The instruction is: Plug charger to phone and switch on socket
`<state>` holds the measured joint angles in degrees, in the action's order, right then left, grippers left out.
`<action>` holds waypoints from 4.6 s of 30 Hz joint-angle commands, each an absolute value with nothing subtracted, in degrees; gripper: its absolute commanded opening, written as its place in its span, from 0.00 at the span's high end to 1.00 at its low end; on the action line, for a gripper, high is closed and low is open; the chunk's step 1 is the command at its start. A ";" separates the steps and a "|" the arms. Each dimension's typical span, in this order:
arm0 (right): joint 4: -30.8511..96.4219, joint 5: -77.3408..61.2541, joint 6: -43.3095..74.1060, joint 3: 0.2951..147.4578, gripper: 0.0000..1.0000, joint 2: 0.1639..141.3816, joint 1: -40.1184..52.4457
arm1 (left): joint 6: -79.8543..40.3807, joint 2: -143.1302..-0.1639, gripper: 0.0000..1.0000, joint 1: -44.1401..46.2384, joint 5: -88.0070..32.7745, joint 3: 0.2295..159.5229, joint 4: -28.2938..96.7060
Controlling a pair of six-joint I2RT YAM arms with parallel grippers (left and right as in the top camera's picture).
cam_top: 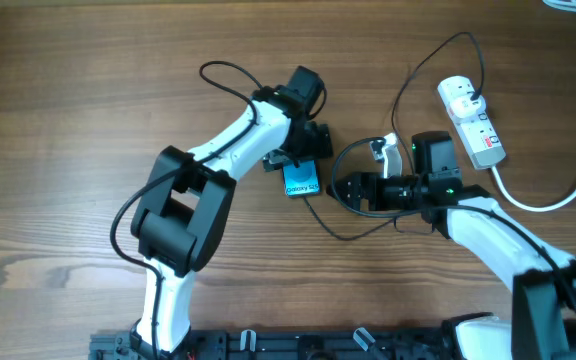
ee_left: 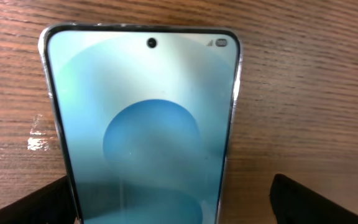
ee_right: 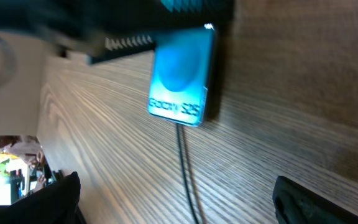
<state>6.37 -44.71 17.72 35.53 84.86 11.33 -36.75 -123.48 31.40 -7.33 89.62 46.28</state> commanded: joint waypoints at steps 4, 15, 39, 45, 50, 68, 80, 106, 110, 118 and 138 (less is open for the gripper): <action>4.64 -49.98 13.58 36.32 0.00 78.15 11.18 | -37.89 -128.25 0.08 32.40 -3.73 86.89 48.01; 6.26 -47.42 17.04 36.32 0.00 78.22 11.18 | -34.72 -130.50 0.08 29.95 1.10 86.89 55.16; 7.73 -42.00 20.80 35.62 0.00 86.21 11.44 | -33.23 -130.52 0.13 28.29 -12.08 86.89 50.43; 8.19 -41.98 21.06 35.59 0.00 86.28 11.44 | -35.22 -130.52 0.22 32.80 -5.39 86.89 54.48; 8.16 -41.87 21.08 35.11 0.00 86.91 12.88 | -34.79 -130.52 0.27 32.36 -6.68 86.89 56.05; -16.14 -46.54 40.99 35.14 0.32 105.89 20.32 | -24.16 -130.52 0.30 30.83 -23.38 86.89 58.35; -19.22 -46.39 42.46 35.14 0.69 105.89 20.84 | -24.21 -130.52 0.22 30.85 -23.38 86.89 57.93; -69.19 -62.35 71.59 35.46 0.96 105.86 20.56 | -13.67 -100.88 0.09 11.31 -62.41 86.91 46.09; -80.99 -61.52 79.53 35.94 0.96 105.86 20.56 | -13.69 -98.21 0.11 11.46 -64.95 86.91 43.59; -81.45 -66.61 76.62 40.60 0.96 105.86 20.56 | -7.14 -98.24 0.43 12.01 -68.23 86.89 51.27; -81.43 -73.06 86.13 40.66 0.96 105.86 19.79 | -6.17 -98.24 0.79 14.41 -65.98 86.89 57.39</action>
<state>-82.41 -73.30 80.64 39.81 105.73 19.46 -5.17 -100.07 12.19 -60.18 86.65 55.68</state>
